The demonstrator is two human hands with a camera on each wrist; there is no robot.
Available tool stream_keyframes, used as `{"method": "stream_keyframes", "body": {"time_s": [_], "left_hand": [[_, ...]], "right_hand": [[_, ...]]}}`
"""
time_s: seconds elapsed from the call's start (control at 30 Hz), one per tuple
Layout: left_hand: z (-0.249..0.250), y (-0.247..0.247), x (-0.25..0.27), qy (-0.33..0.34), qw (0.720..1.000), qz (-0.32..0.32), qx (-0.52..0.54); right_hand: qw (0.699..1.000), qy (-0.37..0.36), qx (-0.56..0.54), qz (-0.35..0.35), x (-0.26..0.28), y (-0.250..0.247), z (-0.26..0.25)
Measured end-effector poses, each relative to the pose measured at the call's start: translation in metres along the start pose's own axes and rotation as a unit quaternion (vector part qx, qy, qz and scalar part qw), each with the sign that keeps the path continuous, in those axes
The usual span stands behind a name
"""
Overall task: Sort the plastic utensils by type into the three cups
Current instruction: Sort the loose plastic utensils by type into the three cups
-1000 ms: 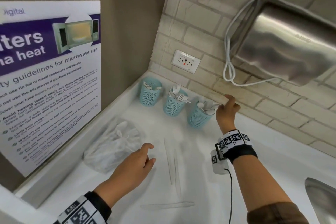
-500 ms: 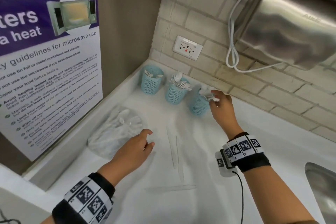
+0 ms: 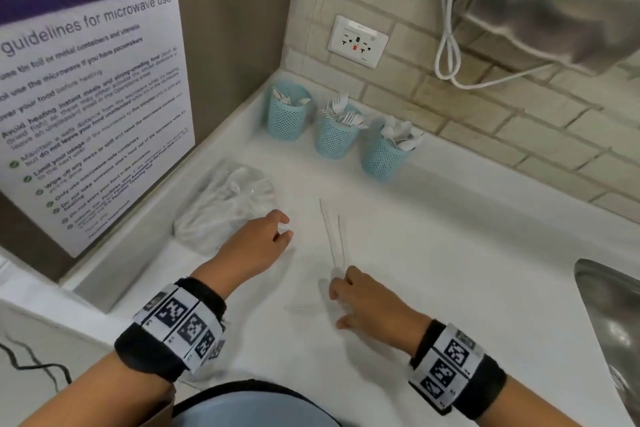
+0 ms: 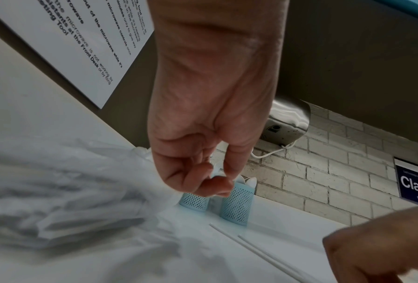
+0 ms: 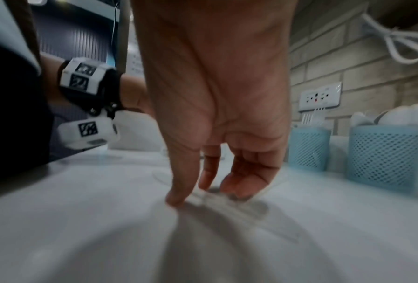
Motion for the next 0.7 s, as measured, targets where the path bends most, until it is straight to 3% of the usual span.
{"method": "stream_keyframes", "body": {"time_s": [0.1, 0.27, 0.37, 0.47, 0.57, 0.63, 0.7], "left_hand": [[-0.003, 0.000, -0.001, -0.008, 1.000, -0.003, 0.002], [-0.009, -0.003, -0.002, -0.017, 1.000, -0.003, 0.002], [-0.011, -0.007, -0.002, -0.022, 0.999, 0.009, 0.022], [-0.012, -0.015, -0.001, -0.032, 0.998, 0.037, 0.048], [-0.012, -0.022, -0.002, -0.029, 0.994, 0.072, 0.078], [-0.011, -0.023, -0.003, -0.022, 0.992, 0.085, 0.094], [-0.009, -0.022, -0.002, -0.013, 0.991, 0.086, 0.103]], "right_hand": [[0.999, -0.004, -0.020, 0.045, -0.005, 0.013, -0.003], [0.999, -0.022, 0.016, 0.042, -0.007, 0.017, -0.008], [0.999, -0.008, -0.041, 0.024, -0.010, 0.011, -0.007], [0.990, 0.055, -0.121, 0.041, -0.018, -0.006, 0.006], [0.961, 0.172, -0.168, 0.139, -0.028, -0.024, 0.026], [0.944, 0.243, -0.178, 0.134, -0.038, -0.024, 0.035], [0.948, 0.266, -0.141, 0.104, -0.049, -0.019, 0.034]]}}
Point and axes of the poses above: each hand's wrist, its own x-axis away from the middle knuckle, its own y-axis out of the palm, z = x × y, the point moved 4 cm from there along -x, towards the middle knuckle, and after that the axes turned 7 degrees about x, right-handed, at the moved point
